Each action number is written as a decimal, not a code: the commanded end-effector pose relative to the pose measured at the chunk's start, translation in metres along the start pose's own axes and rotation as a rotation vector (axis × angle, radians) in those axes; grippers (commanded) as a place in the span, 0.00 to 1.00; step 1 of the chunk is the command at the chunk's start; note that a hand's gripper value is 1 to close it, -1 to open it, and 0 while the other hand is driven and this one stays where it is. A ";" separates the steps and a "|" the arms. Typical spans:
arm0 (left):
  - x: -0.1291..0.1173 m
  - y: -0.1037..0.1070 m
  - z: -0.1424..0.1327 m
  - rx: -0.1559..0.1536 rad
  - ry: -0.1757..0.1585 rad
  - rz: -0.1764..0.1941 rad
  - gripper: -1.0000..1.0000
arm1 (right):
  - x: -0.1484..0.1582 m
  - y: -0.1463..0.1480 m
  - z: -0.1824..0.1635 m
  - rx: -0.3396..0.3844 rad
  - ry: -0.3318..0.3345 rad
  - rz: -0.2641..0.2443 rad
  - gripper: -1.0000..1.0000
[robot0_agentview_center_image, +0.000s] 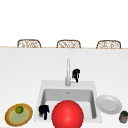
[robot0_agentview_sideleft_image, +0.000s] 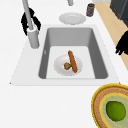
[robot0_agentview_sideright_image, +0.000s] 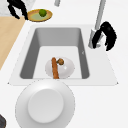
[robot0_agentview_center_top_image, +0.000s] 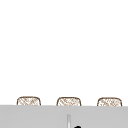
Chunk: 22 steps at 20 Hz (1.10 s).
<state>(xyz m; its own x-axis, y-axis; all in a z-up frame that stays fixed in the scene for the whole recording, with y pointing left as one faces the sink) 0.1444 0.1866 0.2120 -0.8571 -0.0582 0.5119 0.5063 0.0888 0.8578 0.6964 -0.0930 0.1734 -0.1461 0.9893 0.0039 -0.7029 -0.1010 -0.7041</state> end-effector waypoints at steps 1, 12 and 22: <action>0.000 0.000 0.000 0.000 0.000 0.000 0.50 | -0.023 0.020 -0.012 -0.010 -0.025 0.027 1.00; 0.000 0.000 0.000 0.000 0.000 0.000 0.50 | -0.023 0.020 -0.009 0.068 -0.165 0.065 1.00; 0.000 0.000 0.000 0.000 0.000 0.000 0.50 | -0.025 0.028 -0.021 0.101 -0.167 0.045 1.00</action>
<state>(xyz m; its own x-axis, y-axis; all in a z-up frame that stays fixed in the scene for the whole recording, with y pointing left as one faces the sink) 0.1444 0.1866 0.2120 -0.8571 -0.0582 0.5119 0.5063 0.0888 0.8578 0.6989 -0.1036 0.1673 -0.2562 0.9625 0.0892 -0.7434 -0.1372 -0.6546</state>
